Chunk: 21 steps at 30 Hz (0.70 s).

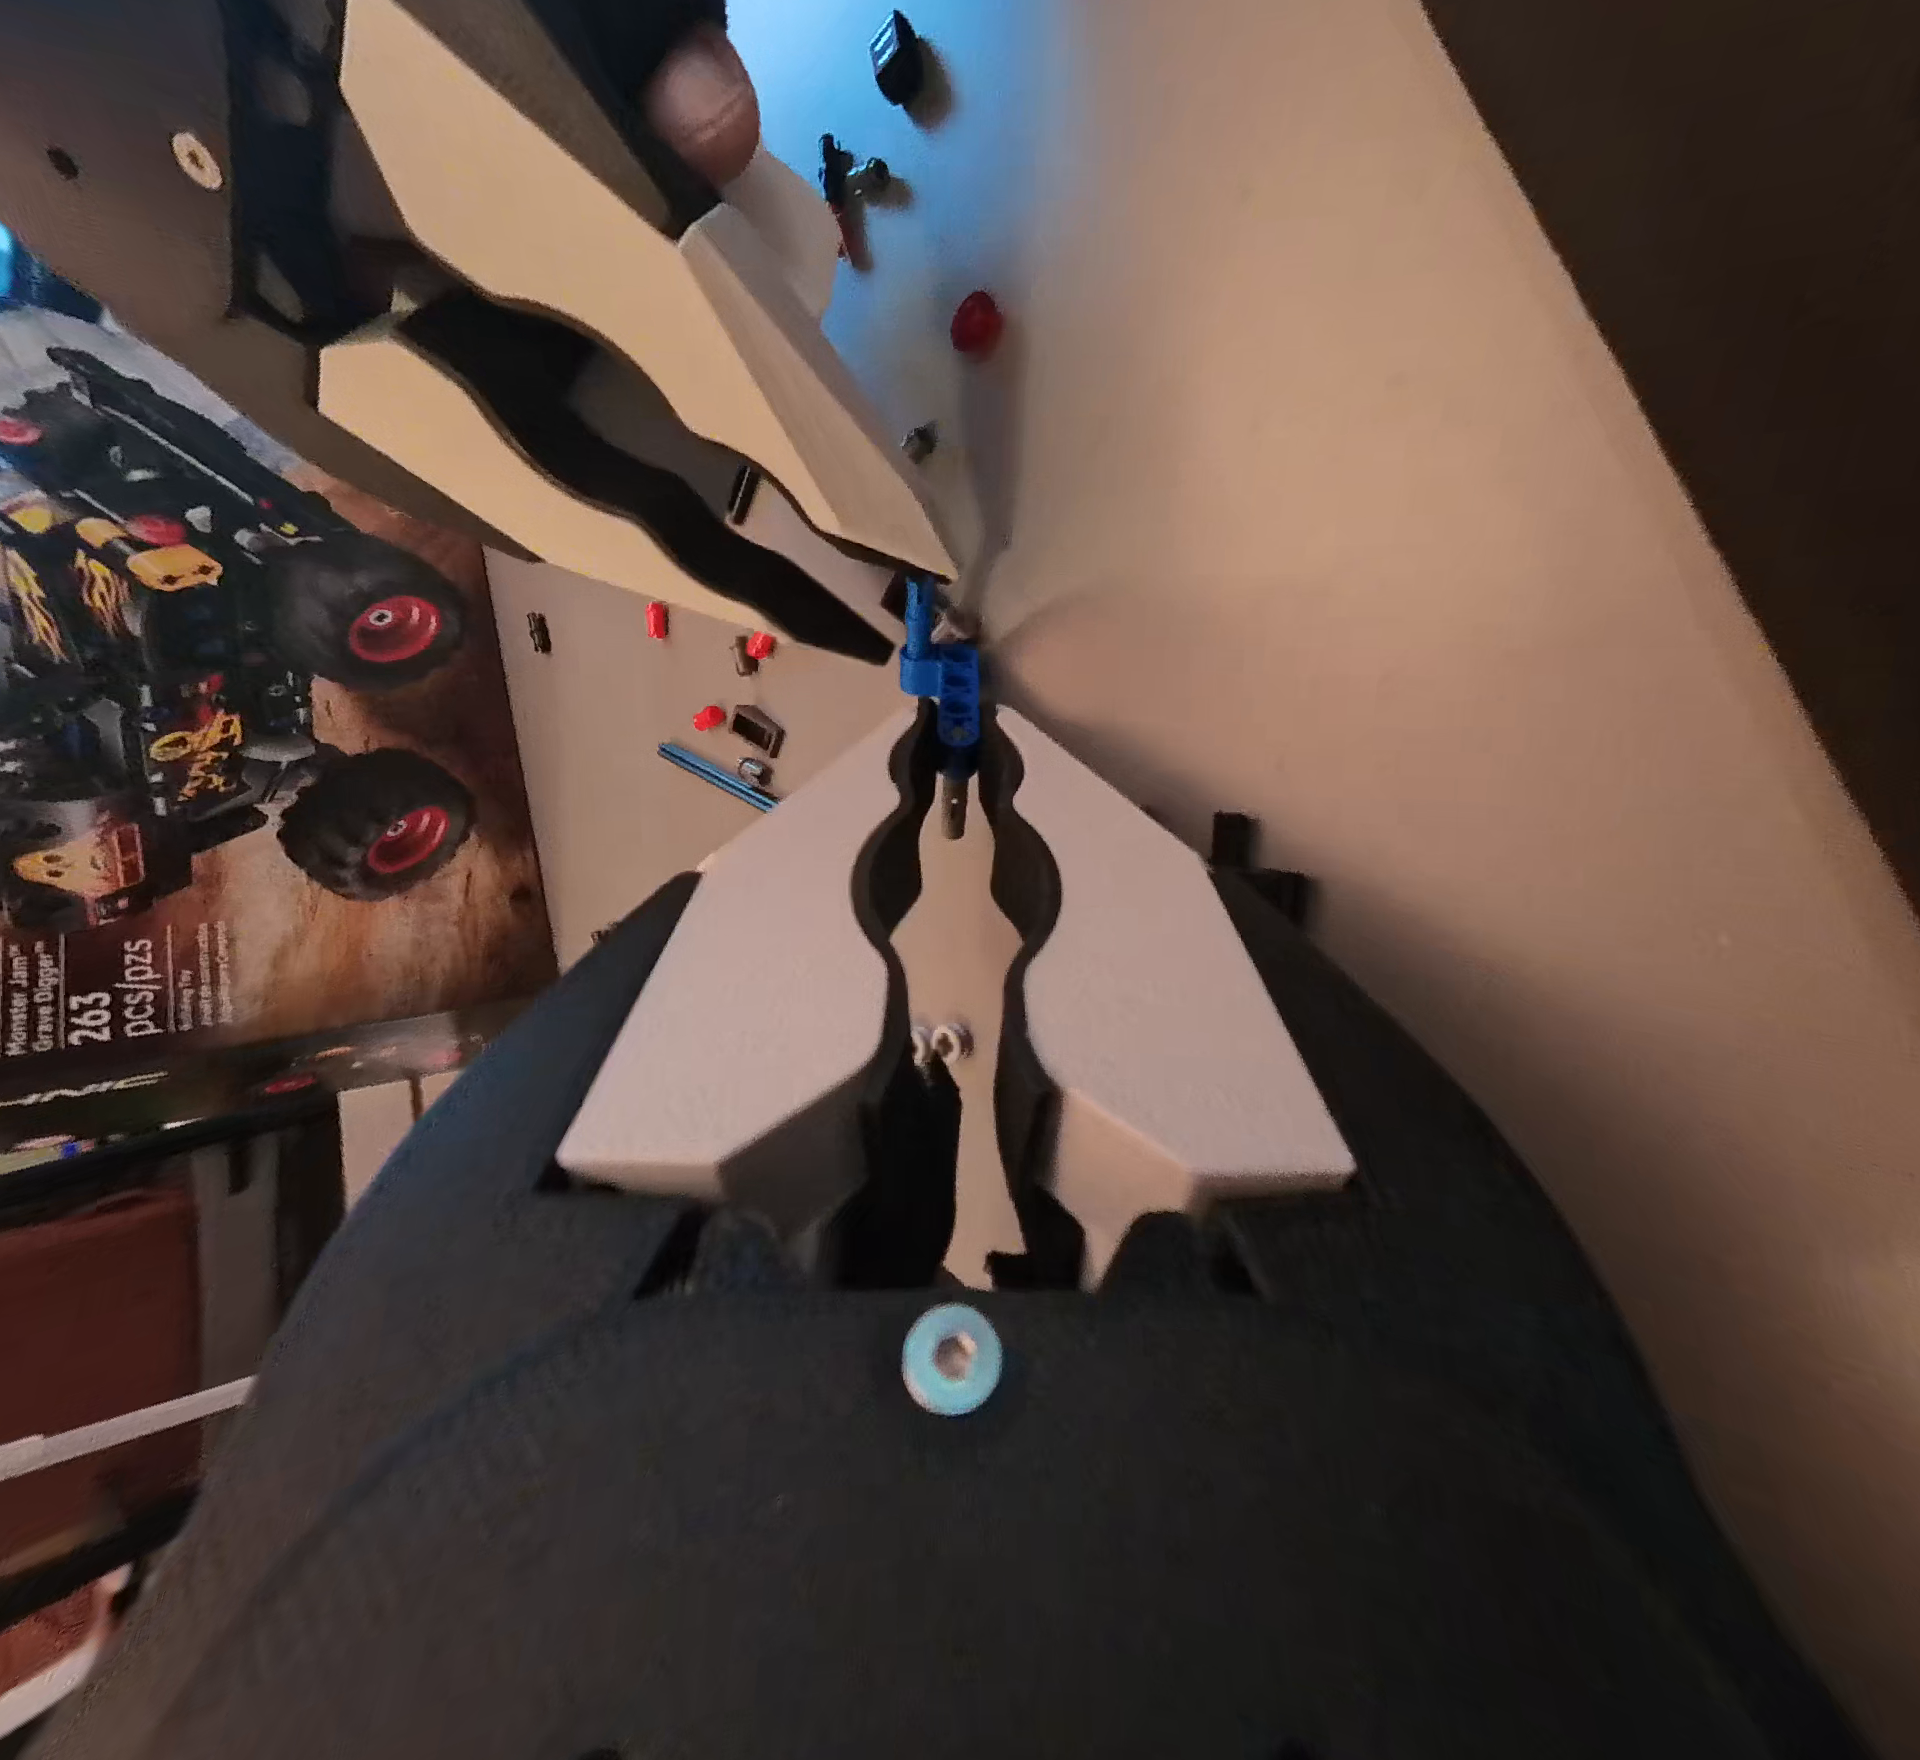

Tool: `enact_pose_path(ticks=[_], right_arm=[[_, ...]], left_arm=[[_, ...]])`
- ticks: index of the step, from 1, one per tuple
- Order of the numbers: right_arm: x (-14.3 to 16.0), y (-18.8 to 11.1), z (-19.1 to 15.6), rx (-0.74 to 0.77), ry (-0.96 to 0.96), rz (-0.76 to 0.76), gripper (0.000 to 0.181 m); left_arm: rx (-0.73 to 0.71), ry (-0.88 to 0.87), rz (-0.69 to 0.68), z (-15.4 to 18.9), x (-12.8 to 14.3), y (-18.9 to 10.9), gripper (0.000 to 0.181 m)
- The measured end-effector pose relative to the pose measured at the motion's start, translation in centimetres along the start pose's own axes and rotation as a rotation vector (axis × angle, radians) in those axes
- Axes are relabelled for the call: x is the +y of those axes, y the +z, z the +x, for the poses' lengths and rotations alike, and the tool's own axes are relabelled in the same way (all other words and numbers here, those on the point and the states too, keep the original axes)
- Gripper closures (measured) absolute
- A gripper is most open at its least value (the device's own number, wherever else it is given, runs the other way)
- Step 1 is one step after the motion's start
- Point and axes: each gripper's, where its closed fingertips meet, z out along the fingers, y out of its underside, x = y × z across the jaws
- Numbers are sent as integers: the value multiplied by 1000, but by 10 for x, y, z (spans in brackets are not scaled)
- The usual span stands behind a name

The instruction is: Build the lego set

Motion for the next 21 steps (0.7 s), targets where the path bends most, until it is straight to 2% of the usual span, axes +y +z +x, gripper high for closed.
enact_pose_path(ticks=[5,10,14,15,16,18,21], right_arm=[[-1,2,-4,-16,-35,-22,167],[0,-1,-1,-7,-29,-42,151],[1,-1,-6,-39,-29,-29,158],[1,-2,-7,-47,-24,-21,158],[0,-3,-9,-65,-17,-7,150],[-8,-6,-15,-100,-17,41,150],[-5,-3,-12,-83,-11,22,152]], left_arm=[[-24,74,-20,0,0,-1,176],[-27,101,-12,0,-6,-1,175],[-27,113,-15,0,-6,-1,175],[-28,114,-12,0,-6,-1,175],[-30,113,-11,-1,-7,-1,175],[-33,119,-20,-1,-5,0,175],[-34,125,-14,0,-6,-1,175]])
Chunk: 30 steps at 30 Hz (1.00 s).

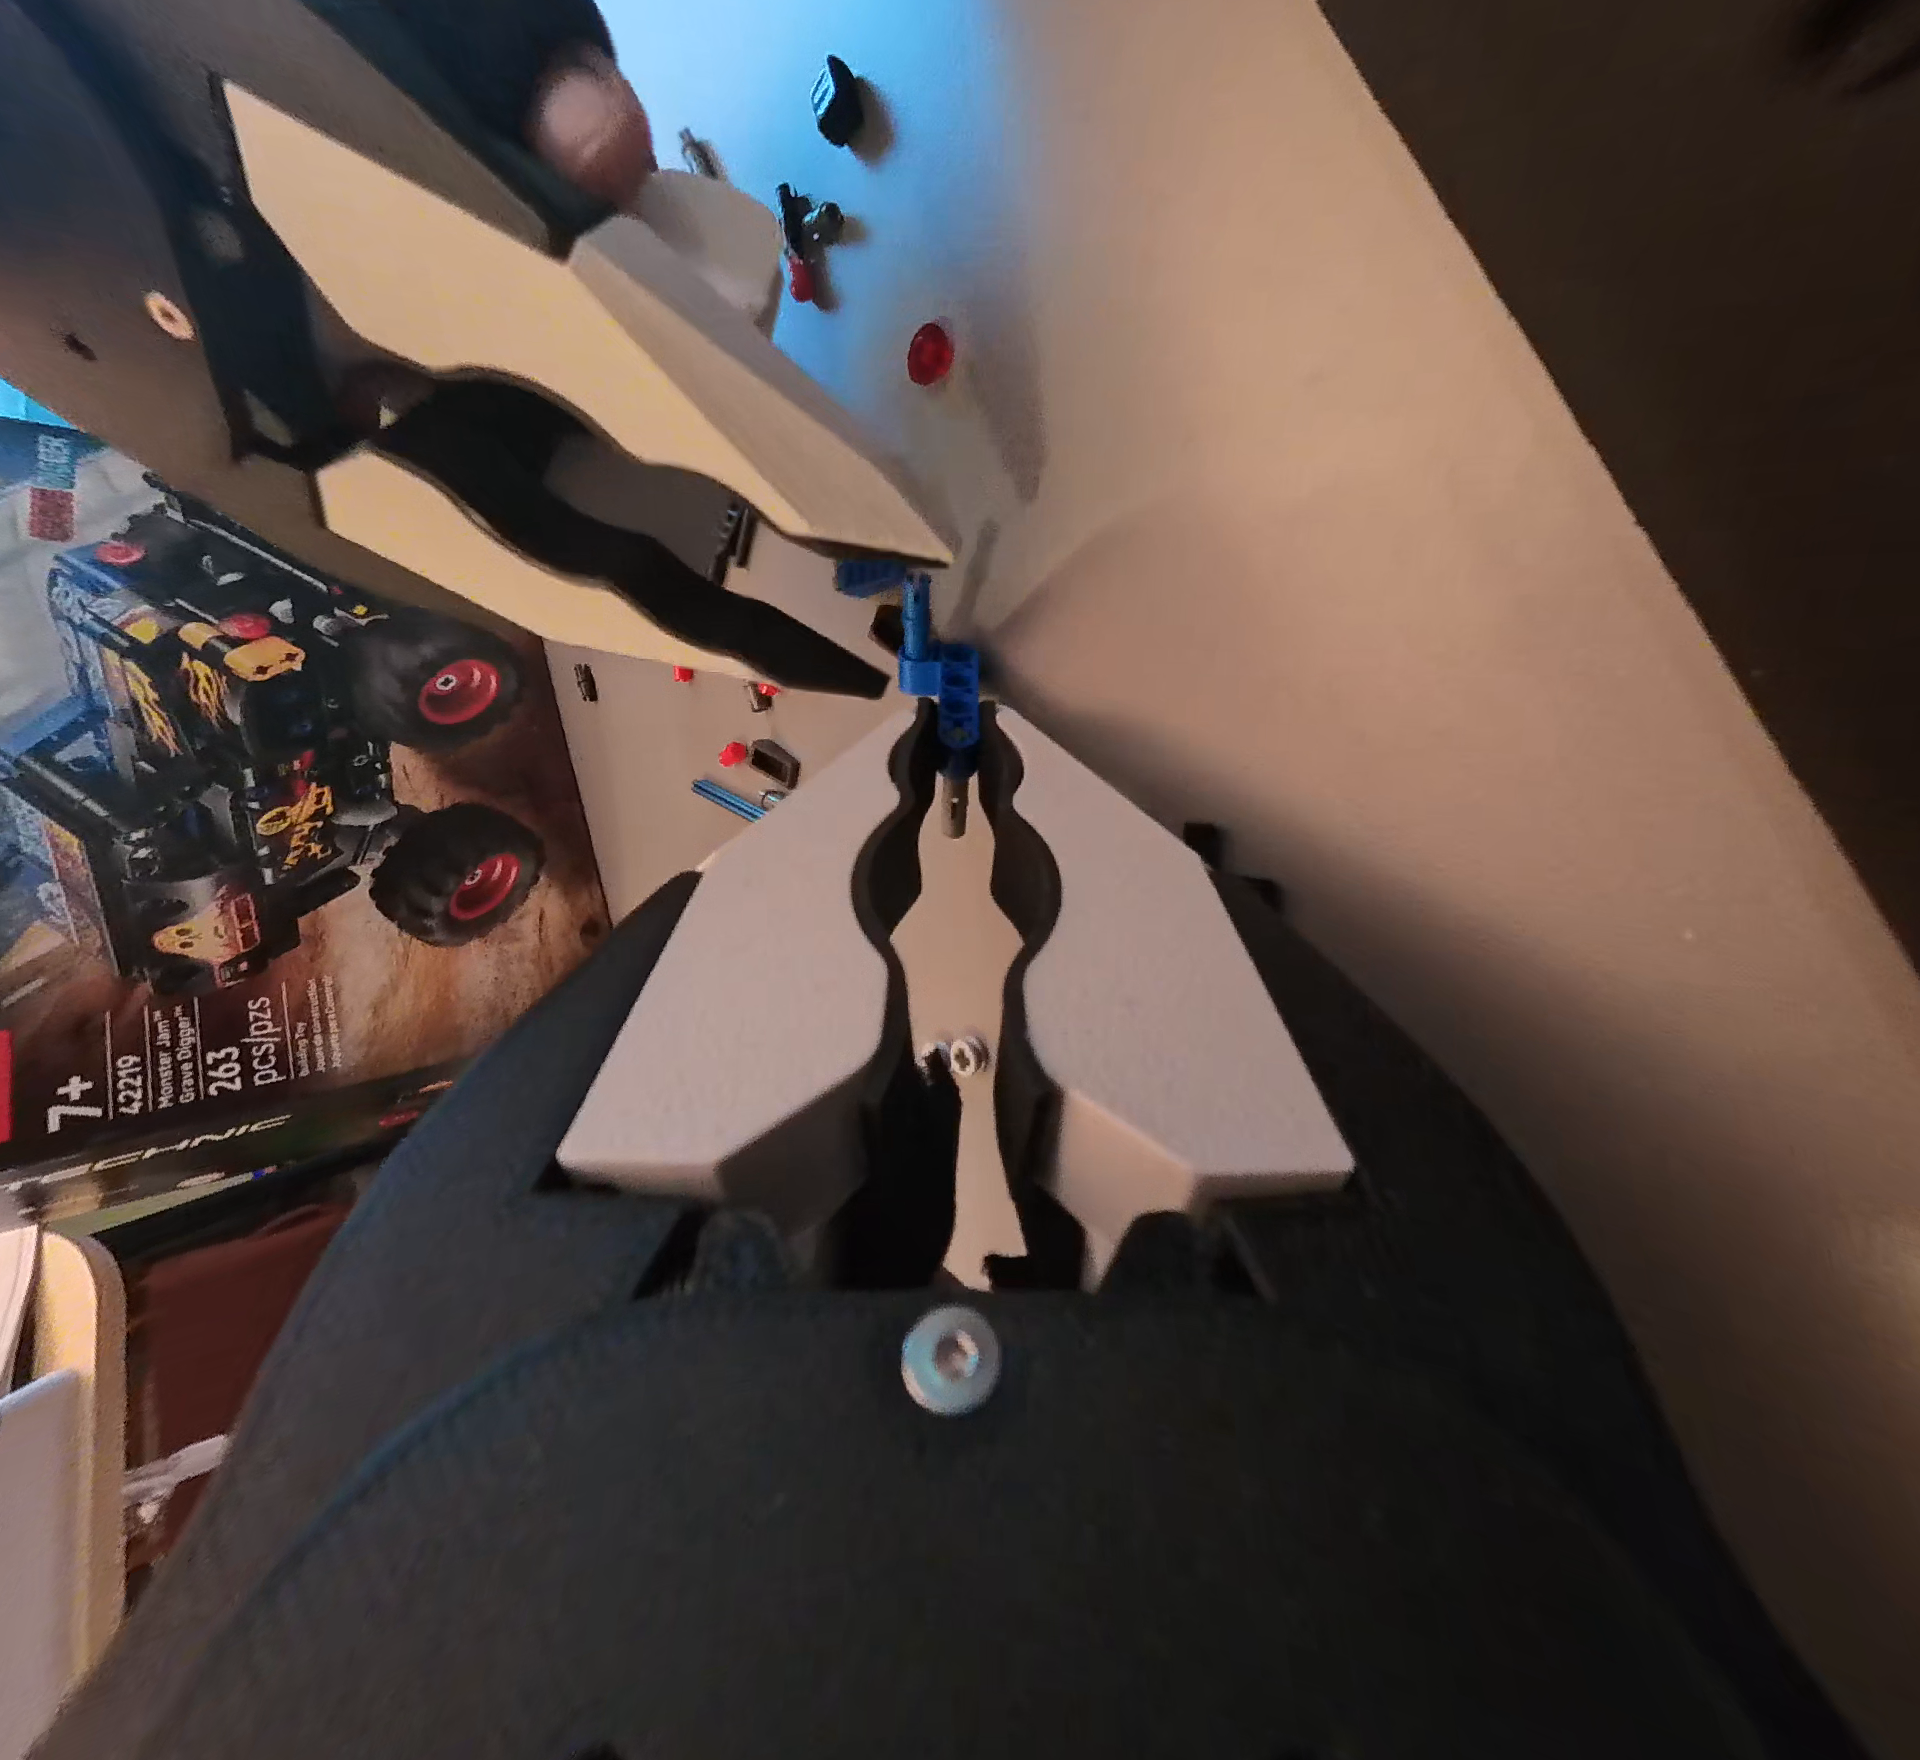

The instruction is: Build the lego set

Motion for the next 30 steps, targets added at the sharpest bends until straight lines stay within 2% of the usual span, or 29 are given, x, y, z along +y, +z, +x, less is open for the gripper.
enact_pose_path(ticks=[3,17,30], right_arm=[[3,5,-1,-10,-5,-11,159],[2,6,-1,-19,-20,28,161],[1,1,5,72,-54,14,165]], left_arm=[[-1,14,5,1,-2,0,175],[-16,38,1,1,-3,1,176],[1,-26,-7,0,1,0,175]])
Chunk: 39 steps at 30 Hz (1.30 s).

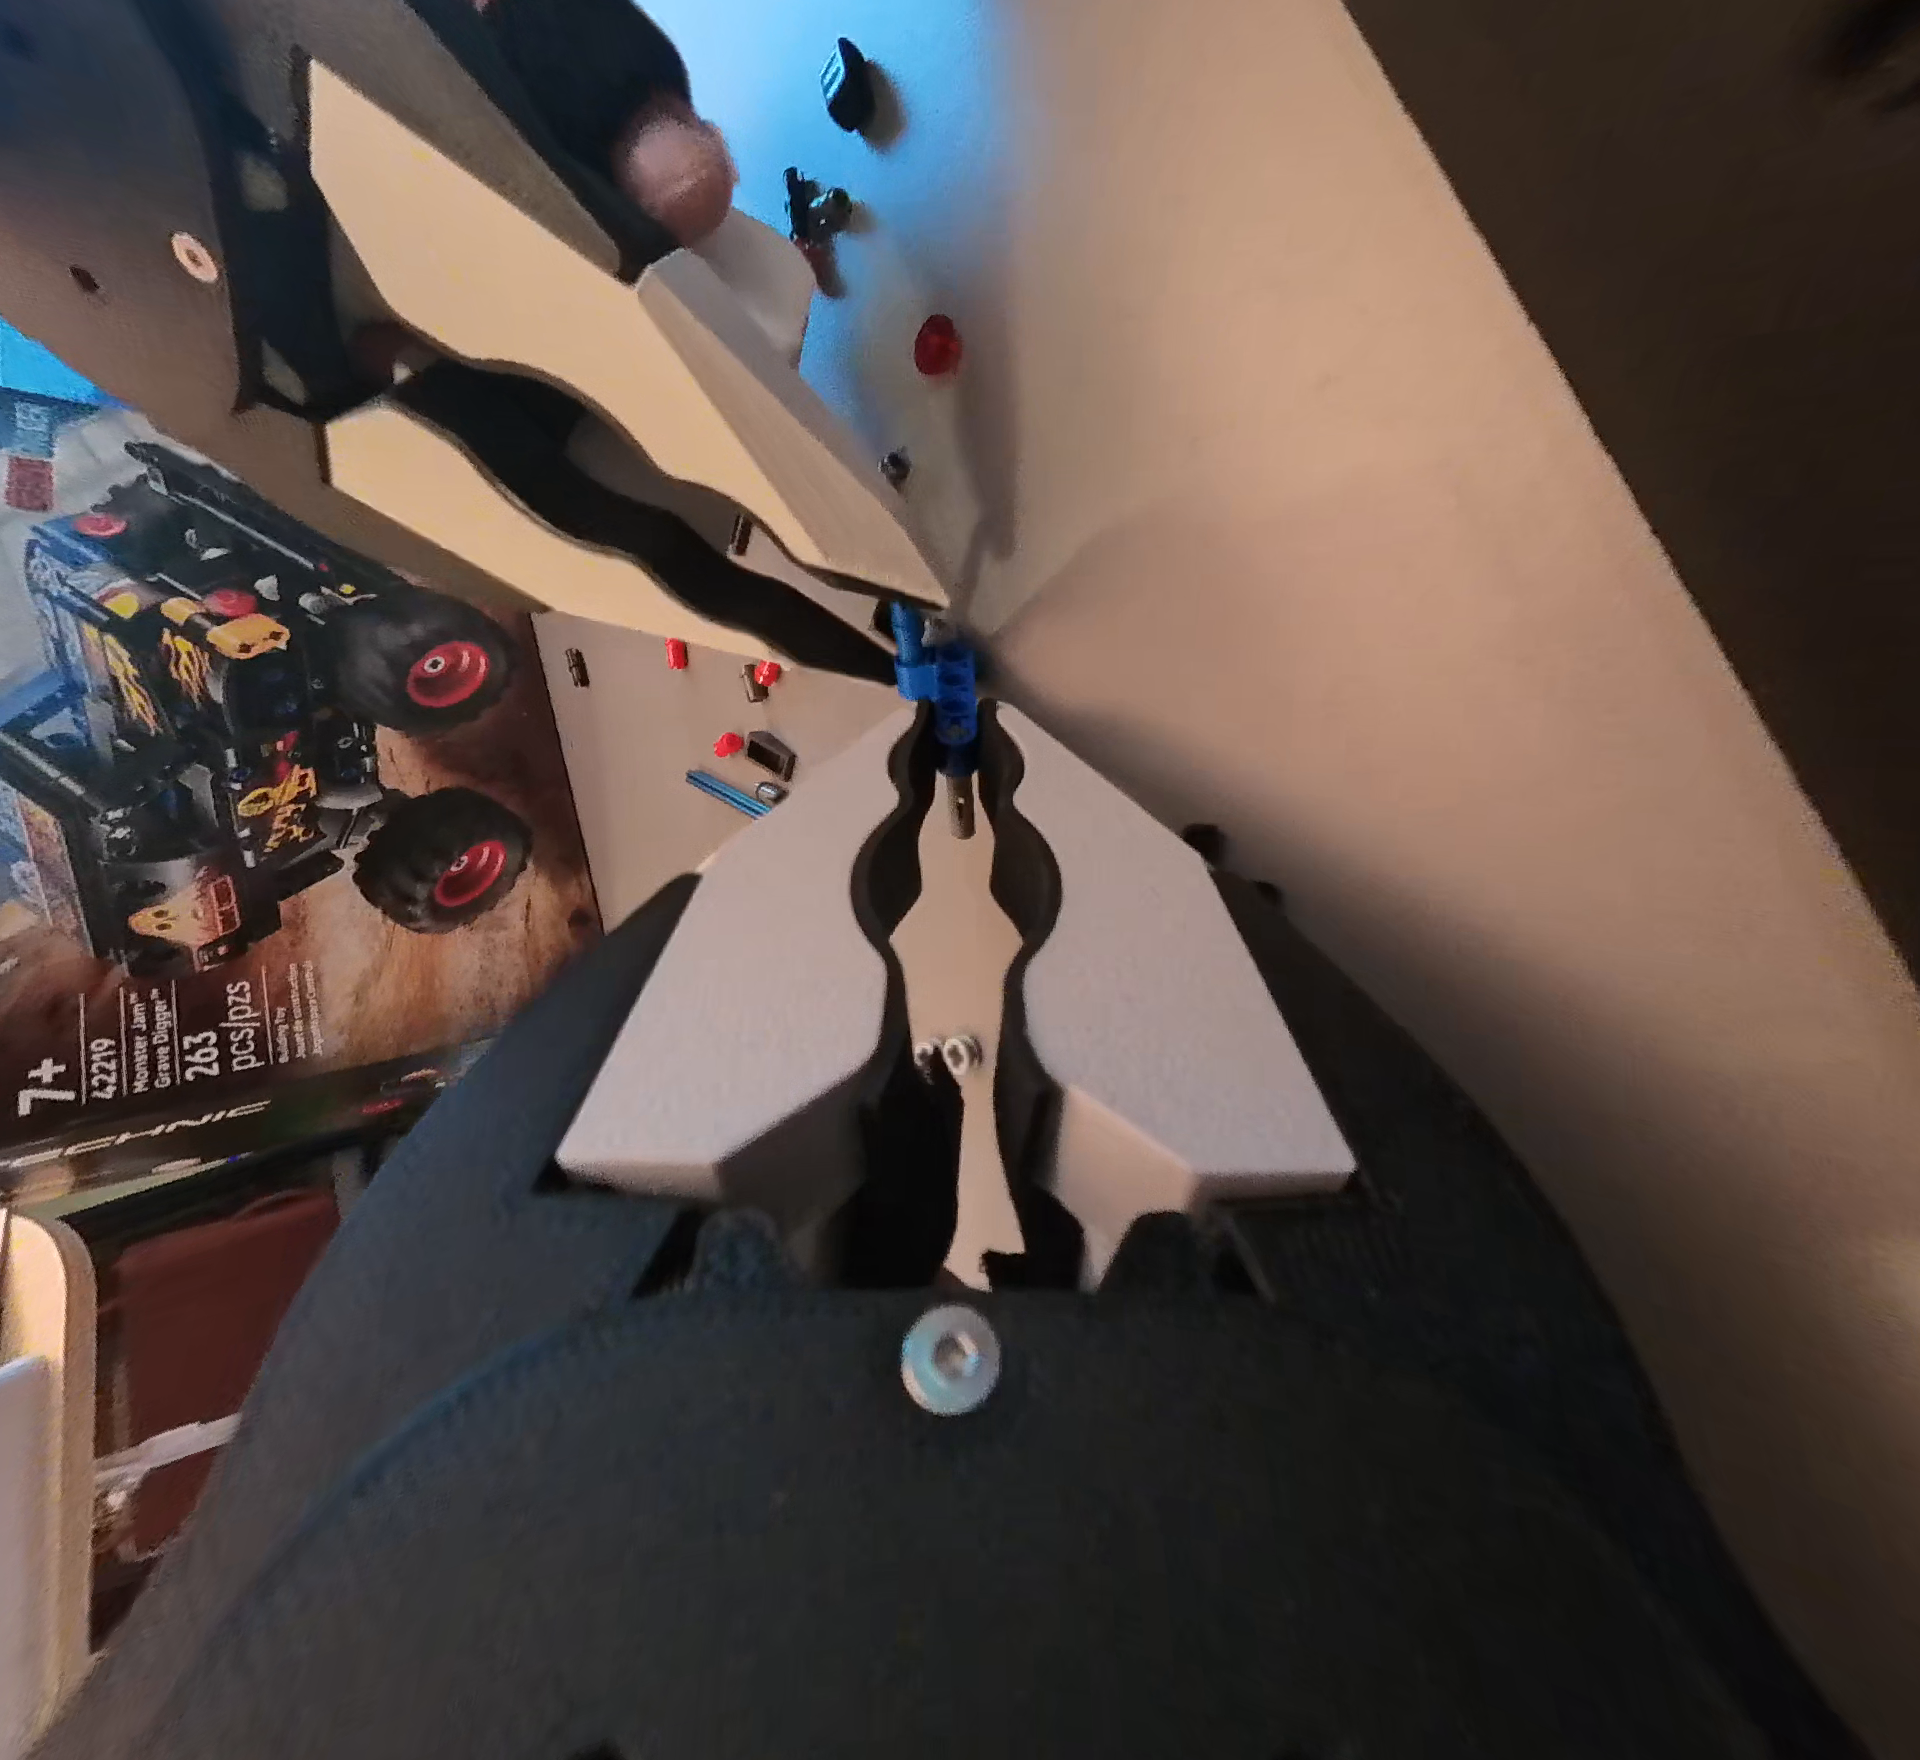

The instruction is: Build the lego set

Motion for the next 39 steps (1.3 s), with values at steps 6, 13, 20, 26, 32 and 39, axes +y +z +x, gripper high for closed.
enact_pose_path(ticks=[6,13,20,26,32,39], right_arm=[[0,1,-1,-16,15,8,165],[1,2,-2,-21,-1,-6,167],[-1,11,-1,-32,-27,-17,177],[0,10,-1,-31,5,15,175],[-1,5,2,-10,3,38,178],[-8,-10,16,47,40,130,172]], left_arm=[[-3,16,-2,1,-2,0,175],[-7,26,-5,2,-3,0,175],[18,26,47,7,-18,-1,173],[21,18,55,6,-14,-2,174],[50,-61,75,4,-12,-6,174],[61,-179,105,-6,-11,-10,174]])
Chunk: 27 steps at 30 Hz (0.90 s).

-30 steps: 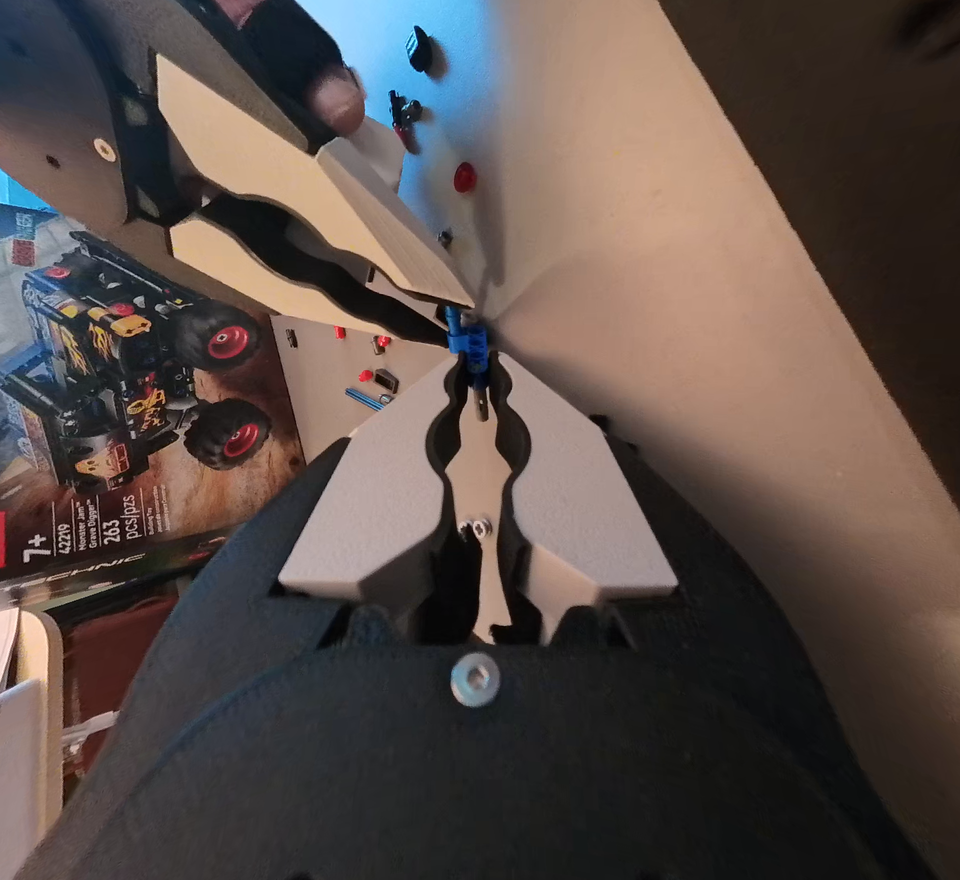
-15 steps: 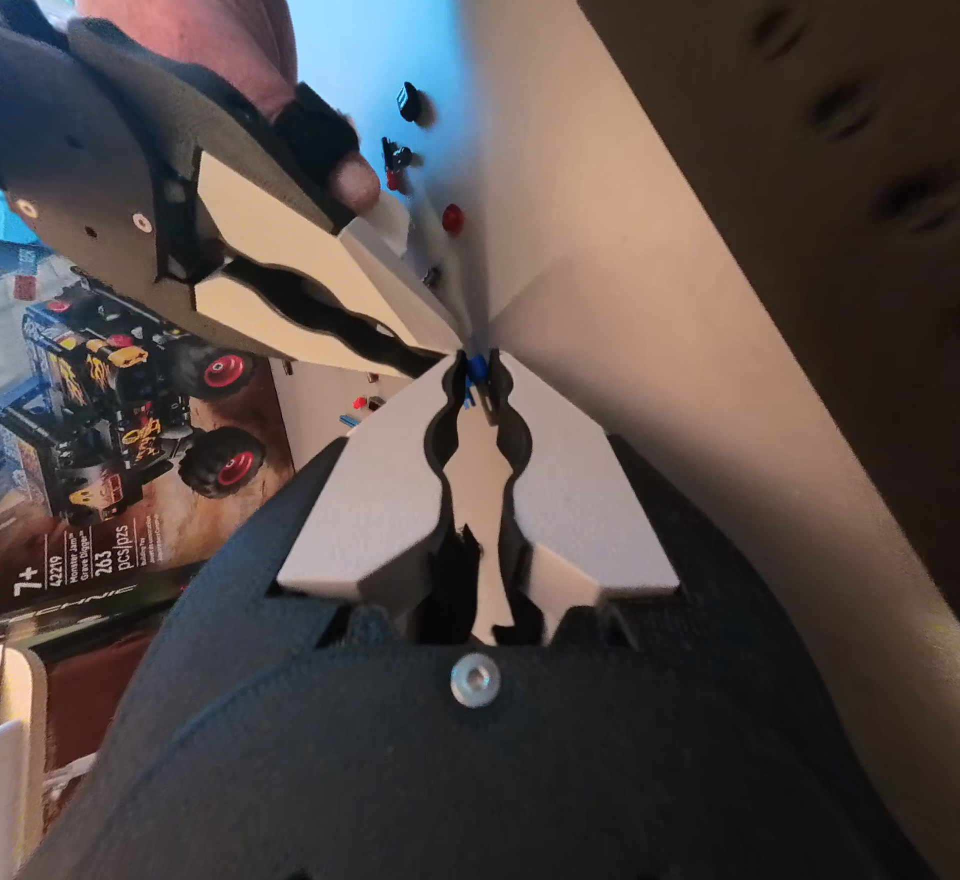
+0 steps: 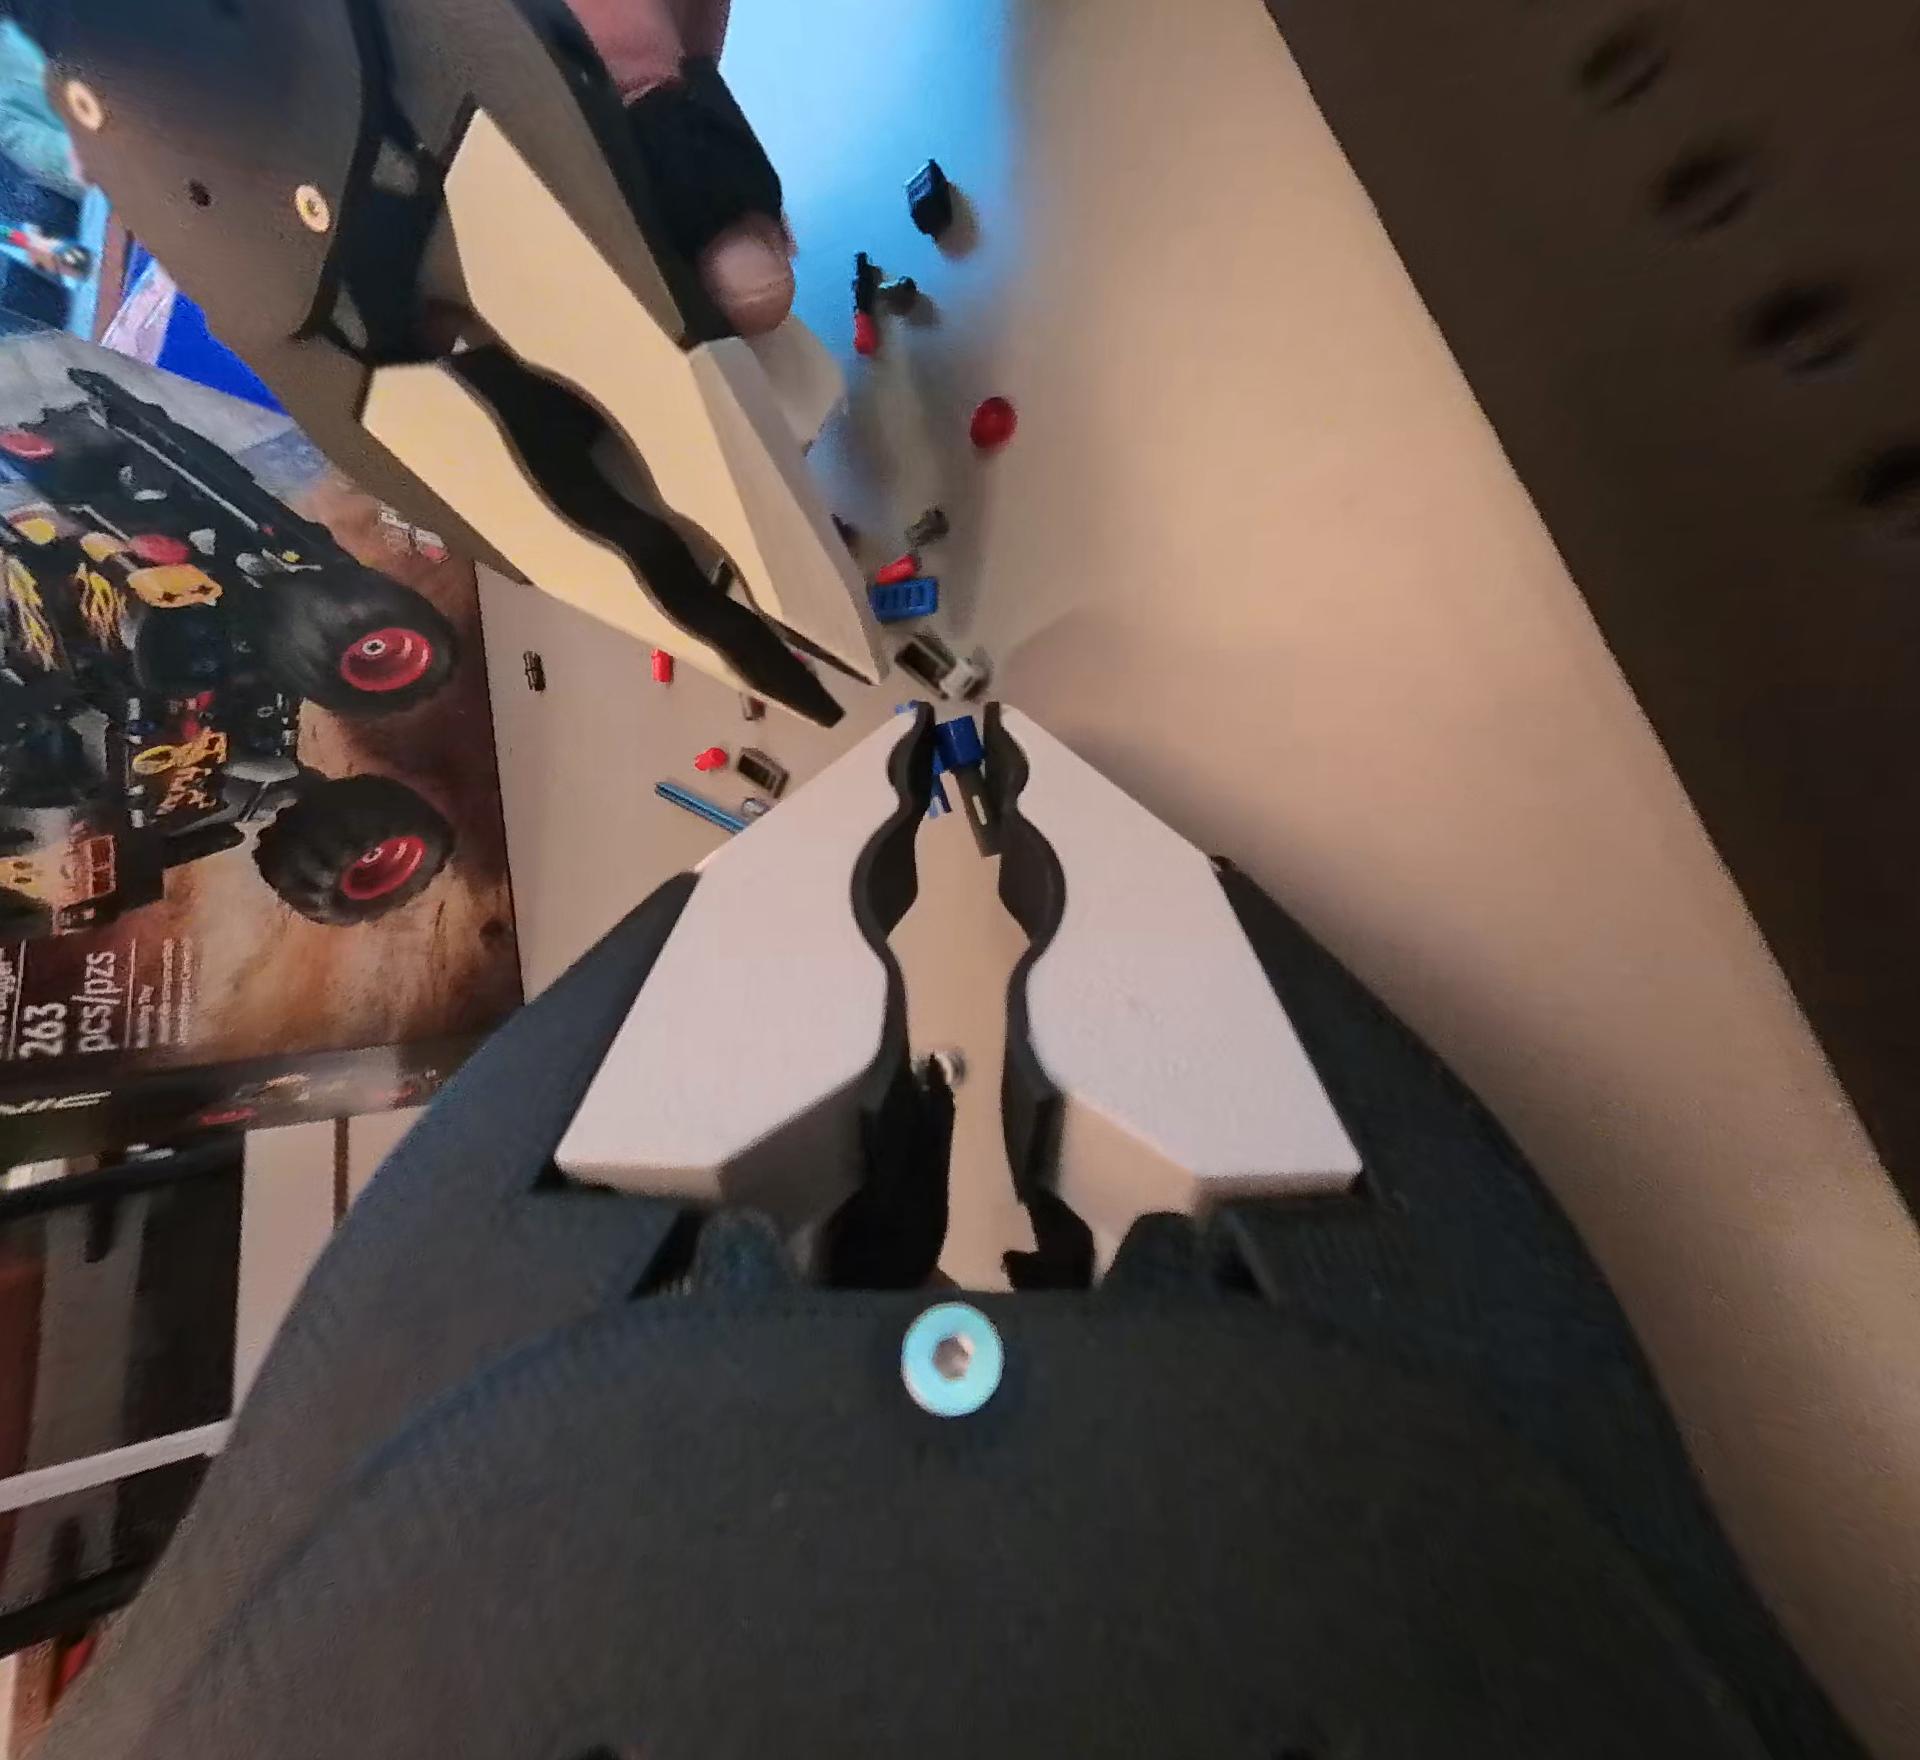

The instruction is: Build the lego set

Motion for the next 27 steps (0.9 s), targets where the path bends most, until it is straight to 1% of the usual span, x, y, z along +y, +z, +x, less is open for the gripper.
enact_pose_path(ticks=[7,11,15,18,27], right_arm=[[-6,-3,5,24,1,58,171],[-15,-8,4,30,-8,109,171],[-20,-9,6,54,-20,128,169],[-24,-8,3,54,-34,141,169],[-33,-7,3,72,-56,168,172]], left_arm=[[-36,-47,15,-12,2,-3,174],[-57,-84,29,-19,4,-5,174],[-85,-129,85,-29,-1,-11,174],[-105,-131,122,-34,-5,-15,175],[-125,-145,189,-40,-12,-23,175]])
